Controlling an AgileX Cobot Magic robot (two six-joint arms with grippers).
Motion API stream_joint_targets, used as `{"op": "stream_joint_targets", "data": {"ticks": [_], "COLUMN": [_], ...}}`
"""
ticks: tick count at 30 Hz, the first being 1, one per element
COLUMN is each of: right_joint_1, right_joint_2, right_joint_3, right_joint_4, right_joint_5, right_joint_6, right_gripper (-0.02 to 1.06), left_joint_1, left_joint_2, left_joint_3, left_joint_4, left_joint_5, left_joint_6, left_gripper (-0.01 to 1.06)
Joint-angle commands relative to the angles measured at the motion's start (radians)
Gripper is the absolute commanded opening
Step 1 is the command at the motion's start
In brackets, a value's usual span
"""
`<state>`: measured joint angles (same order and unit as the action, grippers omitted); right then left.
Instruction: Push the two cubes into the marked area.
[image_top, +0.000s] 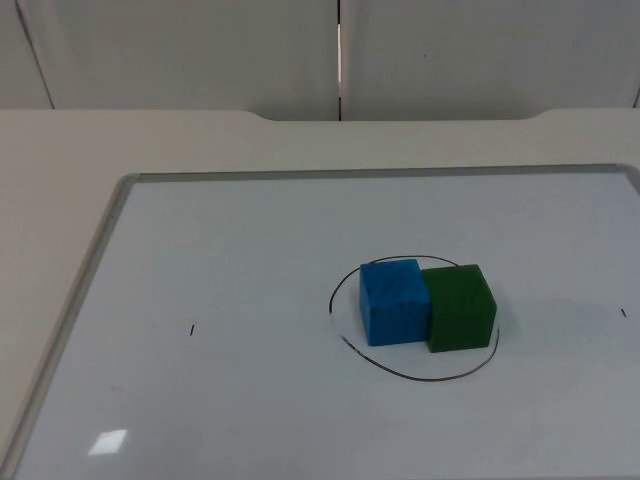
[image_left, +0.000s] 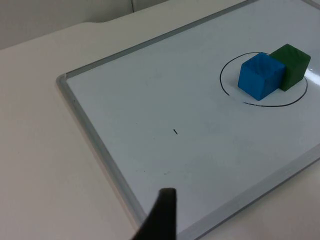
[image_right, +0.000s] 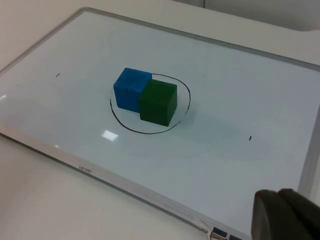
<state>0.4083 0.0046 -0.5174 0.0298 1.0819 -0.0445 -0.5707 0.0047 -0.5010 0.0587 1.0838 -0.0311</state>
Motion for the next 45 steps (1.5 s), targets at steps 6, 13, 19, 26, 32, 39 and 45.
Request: {"op": "stream_joint_targets", "data": {"ticks": [6,13,19,26,32,39,45], "right_joint_1": [-0.004,-0.004,-0.004,-0.004,-0.004,-0.004,-0.004], "right_joint_2": [-0.005,-0.005,-0.005,-0.005,-0.005,-0.005,-0.005], "right_joint_3": [0.001,0.001,0.001,0.001,0.001,0.001,0.001], "right_joint_4": [-0.003,-0.003,-0.003,-0.003,-0.003,-0.003,-0.003], "right_joint_5": [-0.004,-0.004,-0.004,-0.002,-0.002,-0.002,-0.002], "right_joint_6": [0.004,0.004,0.004,0.004,0.004,0.004,0.004], "right_gripper": [0.0,0.0,0.33,0.71,0.72,0.72,0.96], "left_joint_1": [0.003,0.003,0.003,0.003,0.003,0.003,0.003], "left_joint_2": [-0.005,-0.005,-0.005,-0.005,-0.005,-0.005,-0.005], "left_joint_3": [0.005,0.005,0.005,0.005,0.005,0.005,0.005], "left_joint_4": [-0.003,-0.003,-0.003,-0.003,-0.003,-0.003,-0.003], "left_joint_5": [-0.007,-0.007,-0.007,-0.007,-0.007,-0.007,-0.007], "left_joint_6": [-0.001,-0.001,-0.001,-0.001,-0.001,-0.001,-0.001], "left_gripper": [1.05,1.05,1.05,1.05,1.05,1.05,1.05]}}
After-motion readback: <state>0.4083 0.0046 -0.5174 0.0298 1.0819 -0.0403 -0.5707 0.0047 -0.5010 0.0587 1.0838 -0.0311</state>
